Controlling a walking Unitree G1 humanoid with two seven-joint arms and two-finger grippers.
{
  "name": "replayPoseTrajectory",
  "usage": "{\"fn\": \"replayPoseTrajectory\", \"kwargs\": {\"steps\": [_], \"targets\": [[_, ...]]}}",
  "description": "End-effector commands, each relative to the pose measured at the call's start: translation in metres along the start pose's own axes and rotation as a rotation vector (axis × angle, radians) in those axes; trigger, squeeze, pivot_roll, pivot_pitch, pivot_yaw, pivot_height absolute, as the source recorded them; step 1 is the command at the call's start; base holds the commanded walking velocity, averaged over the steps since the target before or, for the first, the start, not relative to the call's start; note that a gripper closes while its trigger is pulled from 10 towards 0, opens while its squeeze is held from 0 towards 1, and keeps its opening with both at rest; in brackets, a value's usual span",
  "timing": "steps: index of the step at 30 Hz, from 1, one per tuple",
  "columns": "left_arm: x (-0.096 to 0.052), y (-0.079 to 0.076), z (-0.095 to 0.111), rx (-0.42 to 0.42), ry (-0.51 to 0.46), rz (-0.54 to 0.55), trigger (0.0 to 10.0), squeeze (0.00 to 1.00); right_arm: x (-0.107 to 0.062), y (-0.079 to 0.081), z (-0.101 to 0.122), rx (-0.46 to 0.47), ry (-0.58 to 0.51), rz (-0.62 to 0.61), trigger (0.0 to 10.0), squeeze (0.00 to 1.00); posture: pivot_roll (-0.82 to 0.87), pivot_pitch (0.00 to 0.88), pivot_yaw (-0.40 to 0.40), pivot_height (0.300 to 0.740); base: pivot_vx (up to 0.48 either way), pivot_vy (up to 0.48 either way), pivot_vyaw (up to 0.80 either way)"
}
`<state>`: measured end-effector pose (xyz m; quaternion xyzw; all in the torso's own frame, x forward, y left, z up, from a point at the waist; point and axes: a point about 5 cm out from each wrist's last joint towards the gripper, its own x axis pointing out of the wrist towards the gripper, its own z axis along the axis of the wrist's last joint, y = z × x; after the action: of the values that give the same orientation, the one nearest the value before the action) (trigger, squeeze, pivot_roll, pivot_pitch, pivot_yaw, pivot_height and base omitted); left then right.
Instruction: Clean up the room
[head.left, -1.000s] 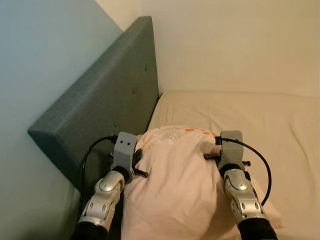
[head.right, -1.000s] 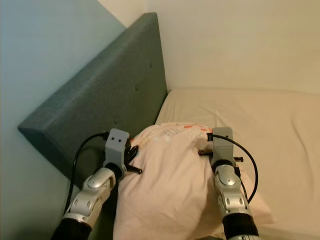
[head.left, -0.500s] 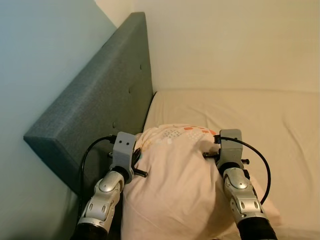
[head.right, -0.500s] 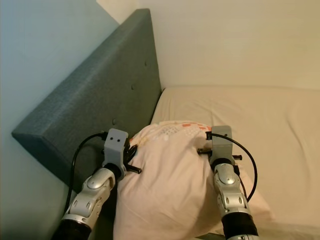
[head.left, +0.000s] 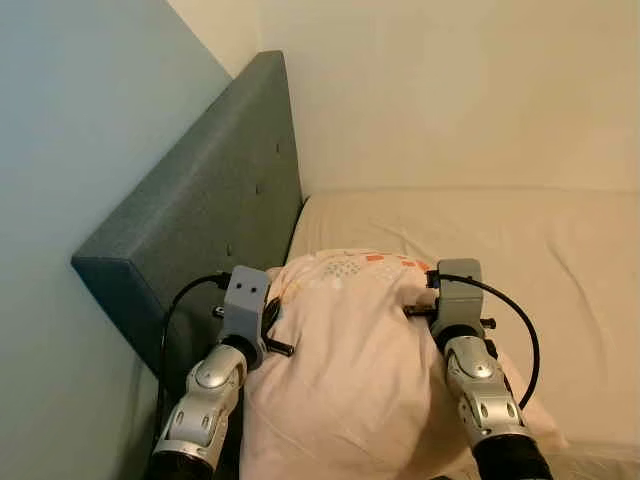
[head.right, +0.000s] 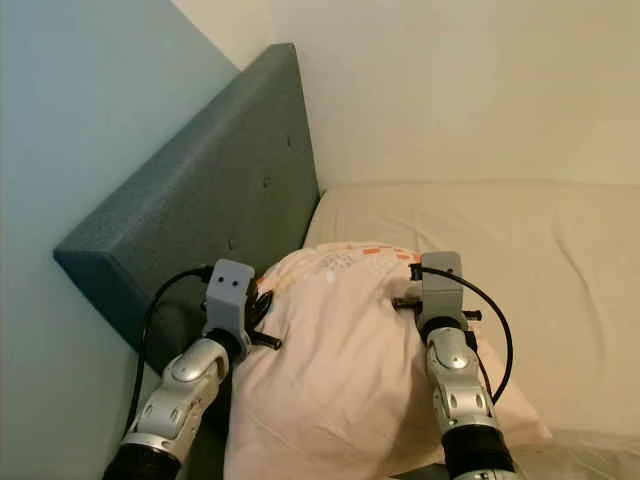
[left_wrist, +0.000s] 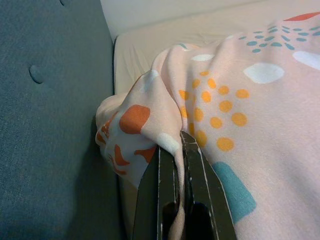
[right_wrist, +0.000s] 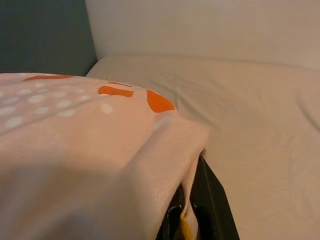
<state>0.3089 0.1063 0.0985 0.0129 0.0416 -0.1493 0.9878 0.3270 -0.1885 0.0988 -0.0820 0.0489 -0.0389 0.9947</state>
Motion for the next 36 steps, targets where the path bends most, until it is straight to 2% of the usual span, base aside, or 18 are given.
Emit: {"fn": "replayPoseTrajectory", "kwargs": {"steps": [1, 9, 13, 16, 26, 36], "targets": [[-0.0003, -0.0025, 0.01, 0.024, -0.052, -0.018, 10.0, 0.0, -0.0005, 0.0132, 0.0061, -0.014, -0.028, 0.065, 10.0, 0.0, -0.09, 0.086, 0.081, 0.739, 0.0, 0.0, 0.8], [-0.0004, -0.0043, 0.0098, 0.031, -0.044, -0.014, 10.0, 0.0, -0.0011, 0.0154, 0.0061, -0.019, -0.028, 0.074, 10.0, 0.0, -0.09, 0.087, 0.081, 0.739, 0.0, -0.42, 0.8], [-0.0002, -0.0029, 0.0089, 0.014, -0.034, 0.002, 10.0, 0.0, -0.0014, 0.015, 0.0057, -0.015, -0.027, 0.07, 10.0, 0.0, -0.09, 0.087, 0.081, 0.739, 0.0, -0.156, 0.8], [0.0006, 0.0014, 0.0076, -0.001, -0.022, 0.026, 10.0, 0.0, -0.0019, 0.0129, 0.0042, 0.011, -0.021, 0.06, 10.0, 0.0, -0.09, 0.083, 0.083, 0.739, 0.0, 0.0, 0.0], [0.0, 0.0046, 0.0043, -0.006, 0.002, 0.046, 10.0, 0.0, -0.0034, 0.0148, 0.0025, 0.008, -0.017, 0.078, 10.0, 0.0, -0.1, 0.074, 0.084, 0.739, 0.0, 0.0, 0.0], [-0.0005, 0.0018, 0.0093, -0.01, -0.034, 0.021, 10.0, 0.0, -0.0042, 0.0152, 0.0017, 0.008, -0.015, 0.082, 10.0, 0.0, -0.1, 0.068, 0.086, 0.739, 0.0, 0.0, 0.0]]}}
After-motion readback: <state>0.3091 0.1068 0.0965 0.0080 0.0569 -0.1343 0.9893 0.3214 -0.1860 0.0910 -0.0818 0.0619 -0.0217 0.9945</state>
